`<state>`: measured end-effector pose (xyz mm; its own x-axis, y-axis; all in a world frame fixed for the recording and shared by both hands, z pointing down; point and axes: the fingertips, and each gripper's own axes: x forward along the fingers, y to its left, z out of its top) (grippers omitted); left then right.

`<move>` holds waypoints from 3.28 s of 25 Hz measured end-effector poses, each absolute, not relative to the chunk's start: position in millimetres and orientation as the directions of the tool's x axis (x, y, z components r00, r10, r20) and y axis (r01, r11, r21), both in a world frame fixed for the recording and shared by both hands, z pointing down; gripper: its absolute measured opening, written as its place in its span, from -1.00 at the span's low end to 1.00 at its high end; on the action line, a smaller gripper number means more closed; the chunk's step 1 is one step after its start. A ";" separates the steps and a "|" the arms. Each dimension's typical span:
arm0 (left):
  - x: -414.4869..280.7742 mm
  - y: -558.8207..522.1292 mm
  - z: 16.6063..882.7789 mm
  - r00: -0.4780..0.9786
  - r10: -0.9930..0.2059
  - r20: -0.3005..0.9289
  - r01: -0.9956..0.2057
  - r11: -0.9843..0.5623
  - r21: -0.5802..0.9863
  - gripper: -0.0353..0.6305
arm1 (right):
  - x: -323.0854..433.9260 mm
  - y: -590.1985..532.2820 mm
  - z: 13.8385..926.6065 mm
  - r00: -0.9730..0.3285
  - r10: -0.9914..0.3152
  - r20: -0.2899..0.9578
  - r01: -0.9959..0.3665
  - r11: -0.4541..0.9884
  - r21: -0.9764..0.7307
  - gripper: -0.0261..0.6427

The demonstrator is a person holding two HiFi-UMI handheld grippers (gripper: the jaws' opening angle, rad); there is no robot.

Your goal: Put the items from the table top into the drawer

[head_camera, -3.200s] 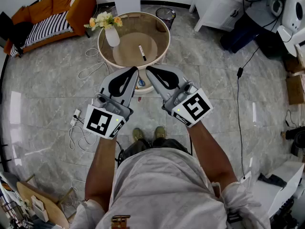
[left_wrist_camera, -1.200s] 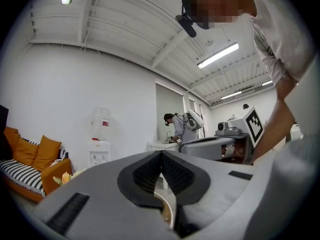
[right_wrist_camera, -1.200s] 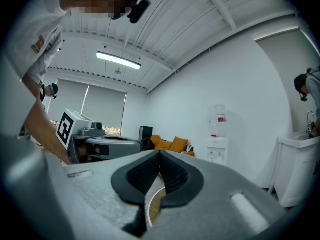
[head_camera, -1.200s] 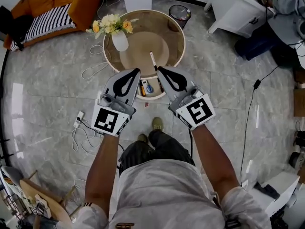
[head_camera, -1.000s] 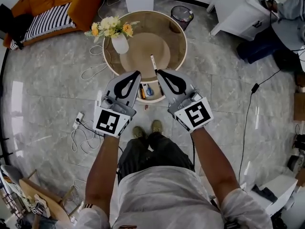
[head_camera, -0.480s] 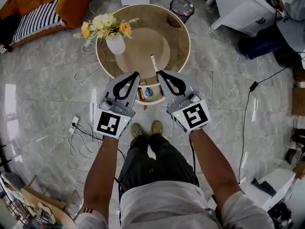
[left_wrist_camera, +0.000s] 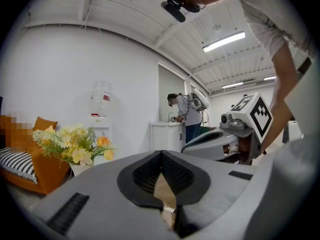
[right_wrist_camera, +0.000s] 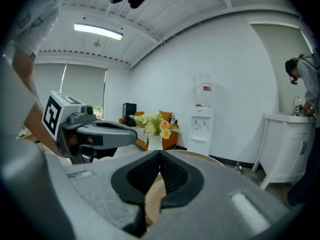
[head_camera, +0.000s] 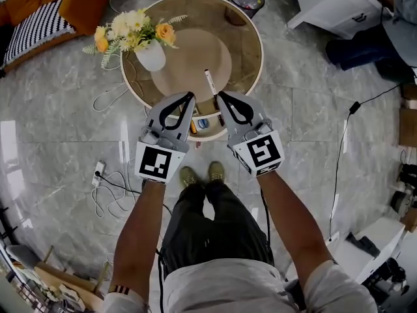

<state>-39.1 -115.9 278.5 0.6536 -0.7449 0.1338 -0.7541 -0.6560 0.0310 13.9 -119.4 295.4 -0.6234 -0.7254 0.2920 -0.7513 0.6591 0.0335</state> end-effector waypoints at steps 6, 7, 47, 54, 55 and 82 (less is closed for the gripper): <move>-36.2 -127.2 314.9 0.664 -0.729 0.166 -0.744 -0.666 0.053 -0.89 | 20.6 -135.2 345.3 -0.572 -0.727 0.379 -0.775 0.631 0.040 -0.92; -36.0 -128.6 320.1 0.666 -0.726 0.170 -0.742 -0.668 0.053 -0.89 | 21.7 -137.4 353.9 -0.566 -0.723 0.395 -0.776 0.630 0.040 -0.92; -37.2 -148.0 440.1 0.672 -0.696 0.251 -0.731 -0.678 0.077 -0.89 | 40.0 -177.1 592.5 -0.314 -0.436 0.844 -0.833 0.553 -0.024 -0.59; -41.0 -140.1 446.8 0.669 -0.697 0.256 -0.735 -0.672 0.091 -0.89 | 43.9 -179.8 592.2 -0.306 -0.465 0.831 -0.851 0.524 -0.020 -0.72; -40.9 -139.1 447.2 0.670 -0.697 0.257 -0.735 -0.672 0.092 -0.89 | 44.0 -179.7 591.5 -0.305 -0.471 0.828 -0.851 0.525 -0.015 -0.72; -47.2 -73.7 425.1 0.591 -0.775 0.225 -0.806 -0.574 0.142 -0.89 | 15.9 -68.2 466.7 -0.520 -0.660 0.542 -0.809 0.585 -0.063 -0.73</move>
